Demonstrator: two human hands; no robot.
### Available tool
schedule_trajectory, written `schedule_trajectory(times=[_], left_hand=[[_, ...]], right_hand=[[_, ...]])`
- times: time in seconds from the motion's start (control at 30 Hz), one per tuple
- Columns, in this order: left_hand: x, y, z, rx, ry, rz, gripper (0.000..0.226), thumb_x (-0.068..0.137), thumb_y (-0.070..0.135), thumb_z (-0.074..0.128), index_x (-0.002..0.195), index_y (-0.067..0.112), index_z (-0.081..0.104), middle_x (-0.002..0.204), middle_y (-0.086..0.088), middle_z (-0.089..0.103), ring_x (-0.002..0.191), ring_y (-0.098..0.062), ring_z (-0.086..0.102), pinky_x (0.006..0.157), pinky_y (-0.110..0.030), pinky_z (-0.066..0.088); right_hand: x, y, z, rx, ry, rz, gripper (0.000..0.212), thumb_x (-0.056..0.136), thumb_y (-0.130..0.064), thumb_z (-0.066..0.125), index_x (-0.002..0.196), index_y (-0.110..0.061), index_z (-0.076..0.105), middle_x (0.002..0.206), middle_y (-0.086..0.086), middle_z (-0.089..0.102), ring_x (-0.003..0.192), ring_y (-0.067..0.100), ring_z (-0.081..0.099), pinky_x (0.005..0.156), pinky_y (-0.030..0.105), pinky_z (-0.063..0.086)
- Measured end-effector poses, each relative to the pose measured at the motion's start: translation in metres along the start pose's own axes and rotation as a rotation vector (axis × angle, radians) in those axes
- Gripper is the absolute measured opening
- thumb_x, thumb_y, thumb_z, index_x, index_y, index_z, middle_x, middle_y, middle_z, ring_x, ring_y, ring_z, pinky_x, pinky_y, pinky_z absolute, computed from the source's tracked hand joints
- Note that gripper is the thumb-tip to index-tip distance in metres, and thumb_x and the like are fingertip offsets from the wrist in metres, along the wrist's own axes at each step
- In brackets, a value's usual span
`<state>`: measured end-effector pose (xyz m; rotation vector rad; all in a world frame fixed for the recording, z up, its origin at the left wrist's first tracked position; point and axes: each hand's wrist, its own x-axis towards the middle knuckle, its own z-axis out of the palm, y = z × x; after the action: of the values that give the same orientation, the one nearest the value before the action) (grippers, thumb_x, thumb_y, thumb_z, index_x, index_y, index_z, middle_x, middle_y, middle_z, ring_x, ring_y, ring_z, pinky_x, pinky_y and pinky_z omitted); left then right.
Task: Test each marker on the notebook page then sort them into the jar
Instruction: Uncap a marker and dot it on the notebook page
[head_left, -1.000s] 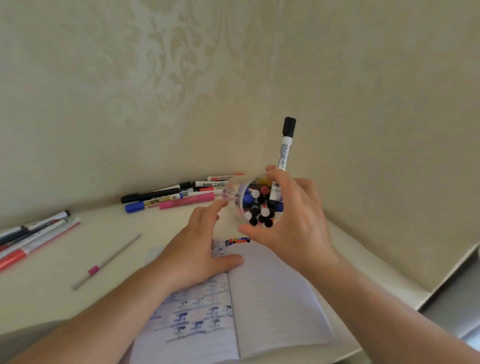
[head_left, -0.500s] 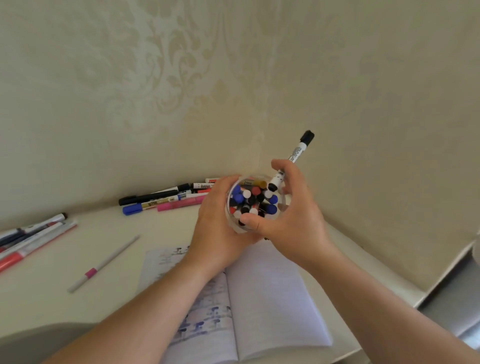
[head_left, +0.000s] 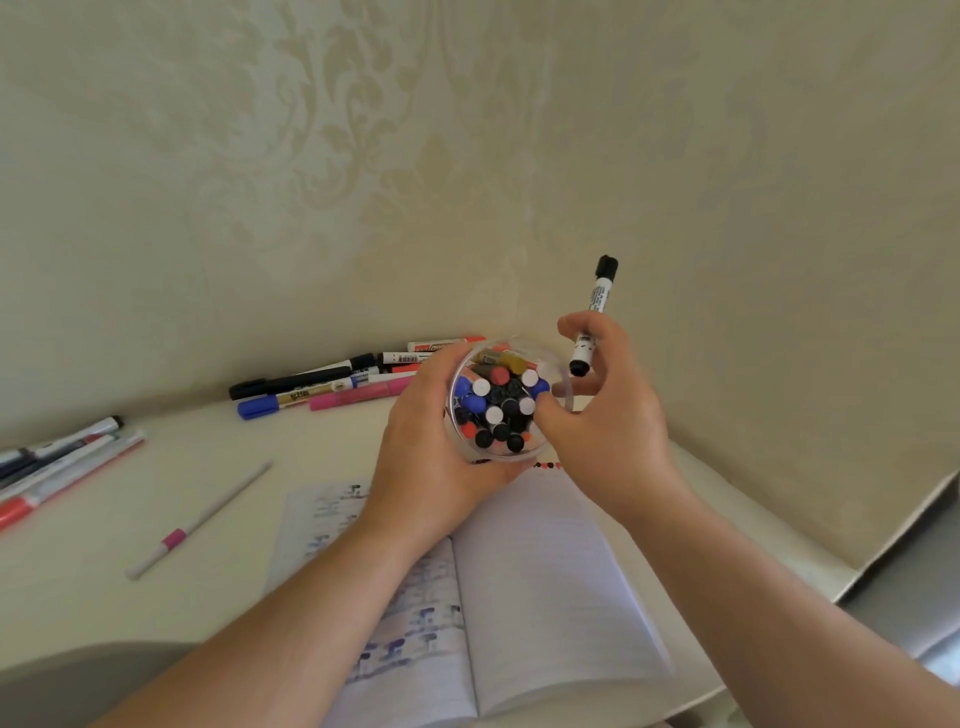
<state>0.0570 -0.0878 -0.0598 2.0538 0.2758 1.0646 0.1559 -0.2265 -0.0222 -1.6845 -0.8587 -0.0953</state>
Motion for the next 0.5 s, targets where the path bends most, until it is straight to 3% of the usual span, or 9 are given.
schedule_trajectory(times=[0.17, 0.27, 0.37, 0.43, 0.5], left_hand=[[-0.002, -0.004, 0.0, 0.01, 0.024, 0.005, 0.102, 0.055, 0.049, 0.101, 0.141, 0.046, 0.045, 0.129, 0.023, 0.063, 0.121, -0.001, 0.062, 0.099, -0.037, 0.056], [-0.001, -0.005, 0.0, 0.005, 0.017, -0.004, 0.102, 0.056, 0.049, 0.1, 0.142, 0.045, 0.045, 0.13, 0.022, 0.064, 0.121, -0.003, 0.062, 0.1, -0.038, 0.055], [0.0, -0.005, -0.001, -0.015, 0.001, -0.012, 0.101, 0.057, 0.049, 0.099, 0.143, 0.044, 0.045, 0.13, 0.02, 0.064, 0.122, -0.007, 0.062, 0.102, -0.042, 0.054], [-0.002, -0.005, -0.002, 0.004, 0.019, -0.018, 0.103, 0.055, 0.05, 0.099, 0.14, 0.054, 0.042, 0.131, 0.027, 0.061, 0.125, -0.002, 0.058, 0.105, -0.04, 0.052], [-0.004, -0.007, -0.003, 0.031, 0.04, -0.027, 0.105, 0.053, 0.053, 0.098, 0.135, 0.067, 0.034, 0.13, 0.033, 0.056, 0.126, 0.002, 0.053, 0.108, -0.038, 0.049]], right_hand=[[0.0, -0.002, 0.003, 0.02, -0.027, -0.016, 0.065, 0.083, -0.023, 0.079, 0.13, -0.055, 0.047, 0.127, -0.035, 0.053, 0.107, 0.0, 0.062, 0.064, 0.017, 0.057], [0.0, -0.002, 0.001, -0.058, -0.022, -0.017, 0.065, 0.083, -0.034, 0.083, 0.135, -0.052, 0.048, 0.128, -0.033, 0.054, 0.104, -0.002, 0.061, 0.062, 0.007, 0.05], [-0.002, -0.01, -0.009, 0.027, 0.036, -0.051, 0.048, 0.088, -0.045, 0.075, 0.131, -0.05, 0.055, 0.126, -0.028, 0.062, 0.107, 0.002, 0.063, 0.076, 0.014, 0.051], [-0.006, -0.021, -0.022, 0.162, 0.082, -0.105, 0.032, 0.089, -0.045, 0.067, 0.121, -0.045, 0.064, 0.111, -0.012, 0.072, 0.1, 0.013, 0.068, 0.077, 0.025, 0.054], [-0.011, -0.035, -0.039, 0.201, 0.072, -0.177, 0.021, 0.092, -0.04, 0.059, 0.109, -0.036, 0.07, 0.085, 0.002, 0.071, 0.078, 0.016, 0.064, 0.072, 0.027, 0.052]])
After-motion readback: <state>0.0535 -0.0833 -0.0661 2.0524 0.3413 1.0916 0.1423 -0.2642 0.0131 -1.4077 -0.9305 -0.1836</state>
